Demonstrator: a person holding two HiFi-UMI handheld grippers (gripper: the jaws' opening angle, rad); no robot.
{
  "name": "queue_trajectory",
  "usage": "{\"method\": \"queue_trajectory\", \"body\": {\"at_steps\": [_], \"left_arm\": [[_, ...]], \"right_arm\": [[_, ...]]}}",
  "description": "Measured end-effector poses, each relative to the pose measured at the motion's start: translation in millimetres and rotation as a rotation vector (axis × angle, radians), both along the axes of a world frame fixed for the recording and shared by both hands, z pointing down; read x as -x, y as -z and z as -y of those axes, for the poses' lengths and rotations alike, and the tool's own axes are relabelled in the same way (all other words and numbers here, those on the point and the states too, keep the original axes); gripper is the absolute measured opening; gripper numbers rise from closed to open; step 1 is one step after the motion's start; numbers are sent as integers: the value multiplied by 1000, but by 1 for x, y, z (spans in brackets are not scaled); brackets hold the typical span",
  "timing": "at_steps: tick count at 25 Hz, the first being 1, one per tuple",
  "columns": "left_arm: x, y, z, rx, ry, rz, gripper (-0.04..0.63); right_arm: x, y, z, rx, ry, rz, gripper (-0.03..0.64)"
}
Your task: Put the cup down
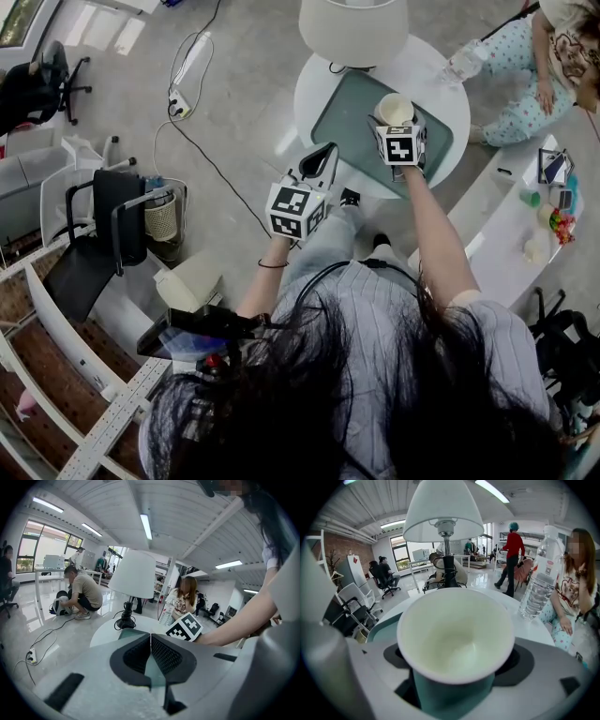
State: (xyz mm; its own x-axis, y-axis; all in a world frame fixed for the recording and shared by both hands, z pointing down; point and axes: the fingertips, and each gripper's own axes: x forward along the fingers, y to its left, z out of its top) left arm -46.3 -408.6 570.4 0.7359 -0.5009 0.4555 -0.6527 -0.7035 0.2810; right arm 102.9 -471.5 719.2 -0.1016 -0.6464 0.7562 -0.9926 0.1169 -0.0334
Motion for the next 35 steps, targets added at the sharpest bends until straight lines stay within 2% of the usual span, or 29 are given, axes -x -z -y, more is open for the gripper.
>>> {"method": "queue_trajectory", "body": {"at_steps": [5,12,25,35], "left_arm": [[1,-2,-2,0,1,1,17],[0,-1,-6,-1,-4,6,17],[-6,7,-17,-19,-17,4,17],[-6,18,-27,-45,18,-8,17]], "right_arm": [[4,0,-2,17,42,-20,433],[-1,-10,-14,65,17,-12,433],[-7,1,-34,62,3,9,433],[-12,13,-55,40,-33,54,430]]}}
